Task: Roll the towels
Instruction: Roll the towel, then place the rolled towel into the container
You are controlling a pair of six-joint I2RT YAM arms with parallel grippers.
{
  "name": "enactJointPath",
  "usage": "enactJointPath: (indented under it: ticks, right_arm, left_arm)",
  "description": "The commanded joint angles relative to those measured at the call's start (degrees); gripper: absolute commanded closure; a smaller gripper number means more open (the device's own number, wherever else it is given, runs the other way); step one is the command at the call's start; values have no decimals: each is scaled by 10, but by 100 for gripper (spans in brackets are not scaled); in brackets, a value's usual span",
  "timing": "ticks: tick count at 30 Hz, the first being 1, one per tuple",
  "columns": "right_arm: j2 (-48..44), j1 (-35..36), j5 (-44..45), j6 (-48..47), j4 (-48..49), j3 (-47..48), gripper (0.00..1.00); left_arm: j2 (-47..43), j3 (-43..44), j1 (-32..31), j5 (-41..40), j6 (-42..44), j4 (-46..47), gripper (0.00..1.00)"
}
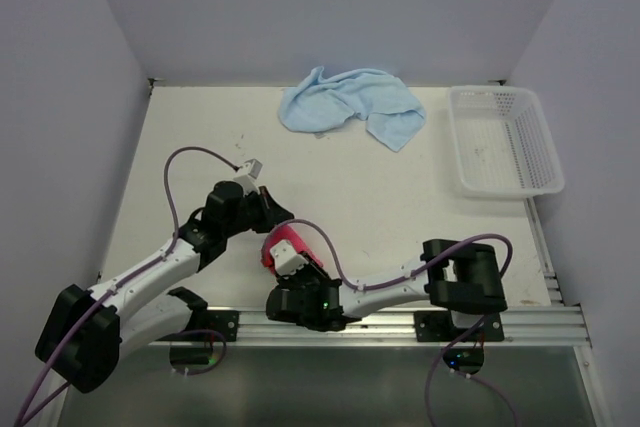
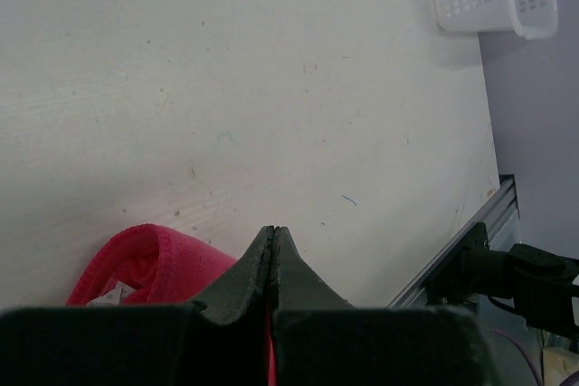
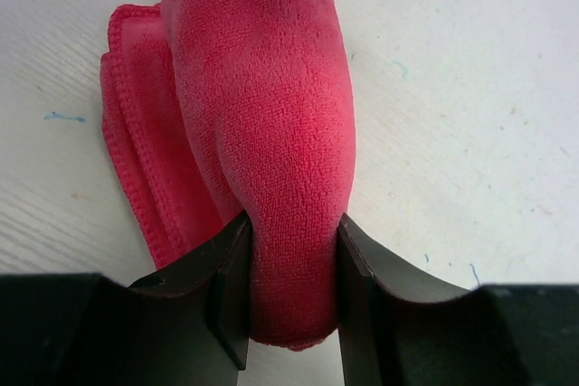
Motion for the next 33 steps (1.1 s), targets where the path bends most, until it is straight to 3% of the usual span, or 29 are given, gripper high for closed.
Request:
enactJointPath:
  ticks: [1, 8, 13, 17, 20, 21, 25, 29, 33]
  right_arm:
    - [52, 19, 127, 59, -136, 57, 61]
    - [66, 23, 108, 43, -134, 78, 55]
    - [32, 18, 42, 12, -79, 50, 32]
    - [-26, -3, -17, 3, -63, 36, 25]
    - [-92, -28, -95, -13, -31, 6, 20]
    - [-108, -37, -158, -14, -23, -2, 18]
    - [-174, -111, -297, 27, -7, -38, 14]
    - [-193, -162, -427, 71, 33, -62, 14]
    - [-177, -181, -473, 97, 42, -71, 15]
  left_arm:
    - [-28, -24, -12, 26, -18, 33, 100]
    - [-47, -86, -50, -1, -41, 24, 100]
    - [-58, -142, -55, -20, -62, 31, 100]
    - [-73, -183, -55, -36, -66, 29, 100]
    - [-82, -202, -54, -46, -70, 25, 100]
    - [-88, -203, -55, -49, -73, 24, 100]
    - [-99, -218, -55, -56, -78, 23, 100]
    - [-100, -224, -55, -58, -80, 25, 100]
    - [-97, -226, -54, -60, -81, 28, 100]
